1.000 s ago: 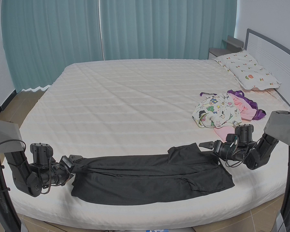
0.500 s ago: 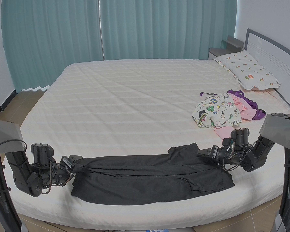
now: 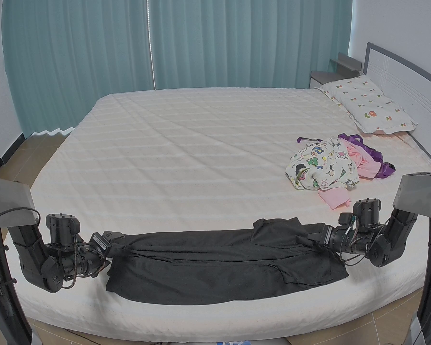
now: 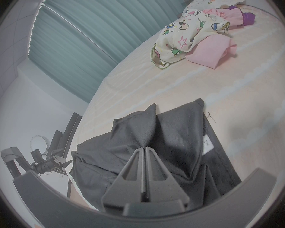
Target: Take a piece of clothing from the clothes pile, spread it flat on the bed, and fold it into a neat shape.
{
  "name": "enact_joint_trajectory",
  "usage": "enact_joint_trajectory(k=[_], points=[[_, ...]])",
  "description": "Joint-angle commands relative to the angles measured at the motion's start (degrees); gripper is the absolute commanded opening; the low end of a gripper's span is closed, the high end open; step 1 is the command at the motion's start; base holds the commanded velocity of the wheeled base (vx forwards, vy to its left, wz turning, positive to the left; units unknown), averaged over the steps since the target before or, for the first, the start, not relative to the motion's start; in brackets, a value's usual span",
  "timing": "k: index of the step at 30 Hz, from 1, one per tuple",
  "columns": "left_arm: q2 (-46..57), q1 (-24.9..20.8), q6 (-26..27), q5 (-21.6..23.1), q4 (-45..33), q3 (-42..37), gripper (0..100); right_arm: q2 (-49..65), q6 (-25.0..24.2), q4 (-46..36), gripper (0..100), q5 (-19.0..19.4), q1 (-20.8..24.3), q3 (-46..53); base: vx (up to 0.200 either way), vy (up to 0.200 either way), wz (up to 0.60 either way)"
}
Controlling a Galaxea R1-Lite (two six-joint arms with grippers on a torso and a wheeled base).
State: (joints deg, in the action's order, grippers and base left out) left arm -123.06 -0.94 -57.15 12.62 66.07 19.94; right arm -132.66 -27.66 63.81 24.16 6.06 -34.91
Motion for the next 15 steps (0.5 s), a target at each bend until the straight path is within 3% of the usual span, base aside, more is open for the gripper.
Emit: enact_joint_trajectory(k=[1,15], points=[[-0.2,0.1,-0.1,0.3,0.0,-0.3,100,0.8,0.6,2.3,0,-0.1,-0.2,4.1,0.000,0.000,0.00],[-0.5,0.1,0.0,0.4,0.0,-0.3,100,0.9,2.9,3.2,0,-0.2,-2.4,6.8,0.000,0.000,0.00]])
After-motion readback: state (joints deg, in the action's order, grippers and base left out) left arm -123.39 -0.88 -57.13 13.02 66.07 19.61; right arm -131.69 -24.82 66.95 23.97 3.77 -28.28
